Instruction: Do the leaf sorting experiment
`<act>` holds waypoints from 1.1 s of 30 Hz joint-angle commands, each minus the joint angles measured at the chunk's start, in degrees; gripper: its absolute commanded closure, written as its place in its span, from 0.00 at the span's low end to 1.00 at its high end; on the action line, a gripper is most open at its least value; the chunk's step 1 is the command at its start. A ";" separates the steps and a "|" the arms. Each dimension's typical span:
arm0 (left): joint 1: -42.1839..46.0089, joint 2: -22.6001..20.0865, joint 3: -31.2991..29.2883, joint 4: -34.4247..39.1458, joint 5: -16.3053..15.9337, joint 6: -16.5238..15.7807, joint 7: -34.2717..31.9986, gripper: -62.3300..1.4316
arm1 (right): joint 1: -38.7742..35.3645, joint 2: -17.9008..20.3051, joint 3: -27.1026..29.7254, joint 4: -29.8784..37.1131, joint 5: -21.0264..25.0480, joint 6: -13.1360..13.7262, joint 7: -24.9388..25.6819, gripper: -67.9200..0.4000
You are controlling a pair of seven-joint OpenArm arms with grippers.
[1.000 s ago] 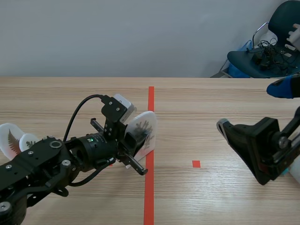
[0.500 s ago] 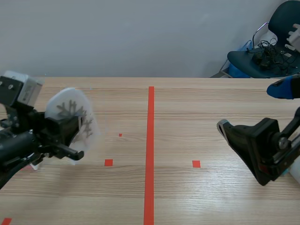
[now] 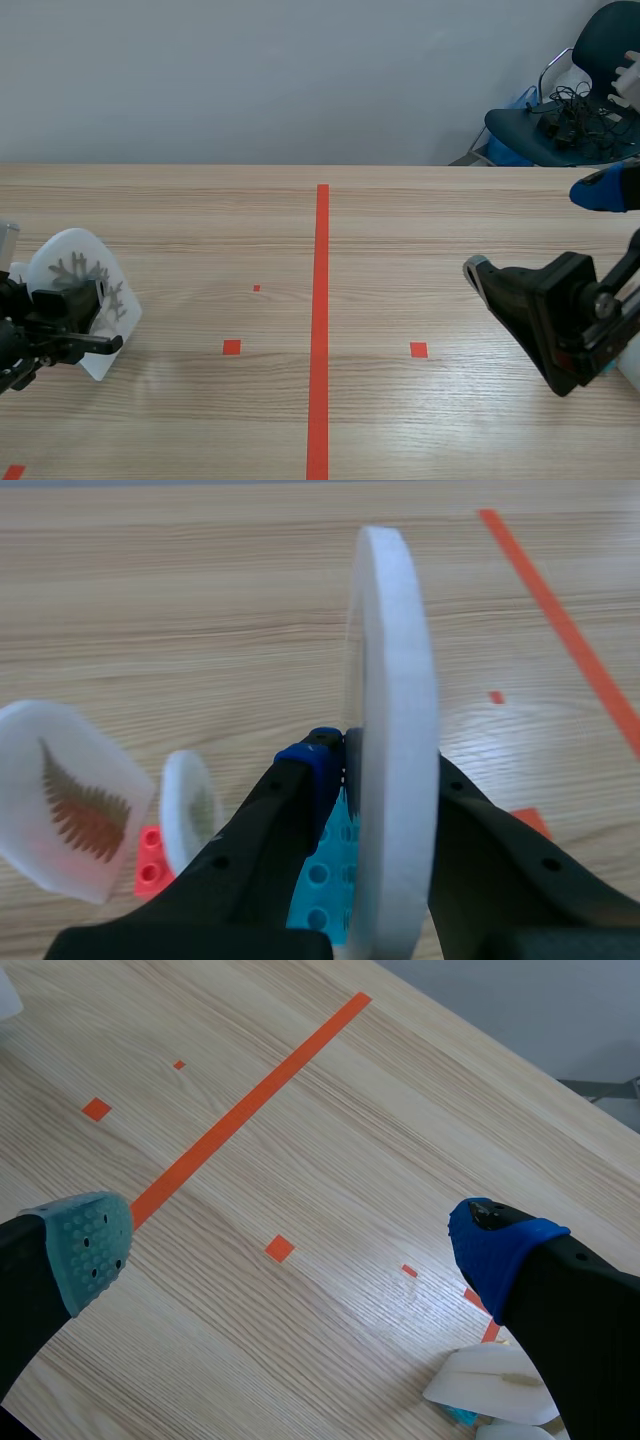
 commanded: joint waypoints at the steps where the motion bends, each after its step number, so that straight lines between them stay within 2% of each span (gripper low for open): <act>1: -2.21 -0.24 -0.07 -1.62 -0.57 0.68 -1.03 0.84 | 0.66 0.09 0.59 -0.04 0.22 -0.24 0.63 0.00; 7: -5.79 -0.42 -0.17 -7.76 -0.55 3.45 -2.78 0.84 | 0.66 0.09 0.59 -0.04 0.22 -0.24 0.63 0.00; 11: -5.79 -0.55 -0.17 -8.24 -0.52 3.39 -2.93 0.83 | 0.66 0.09 0.59 -0.04 0.20 -0.24 0.63 0.00; 15: -5.77 -0.55 -0.17 -7.58 -0.55 3.30 -3.19 0.69 | 0.66 0.09 0.59 -0.04 0.20 -0.24 0.63 0.00; 17: -5.35 -0.57 -0.17 -5.97 -0.57 2.95 -3.17 0.56 | 0.66 0.09 0.59 -0.04 0.20 -0.24 0.63 0.00; 20: -4.39 -0.83 -0.24 -1.27 -0.57 2.97 -3.13 0.38 | 0.66 0.09 0.59 -0.04 0.20 -0.24 0.61 0.00; 25: -2.34 -2.23 -2.84 11.80 -1.55 2.95 0.44 0.27 | 0.66 0.09 0.59 -0.04 0.20 -0.24 0.61 0.00; 29: -0.13 -5.05 -4.31 22.60 -3.45 2.43 5.44 0.00 | 0.66 0.09 0.59 -0.04 0.20 -0.52 0.66 0.00; 33: 4.87 -7.93 -4.28 28.79 -9.38 -2.86 9.68 0.00 | 0.66 0.09 0.66 -0.04 0.44 -2.71 0.72 0.00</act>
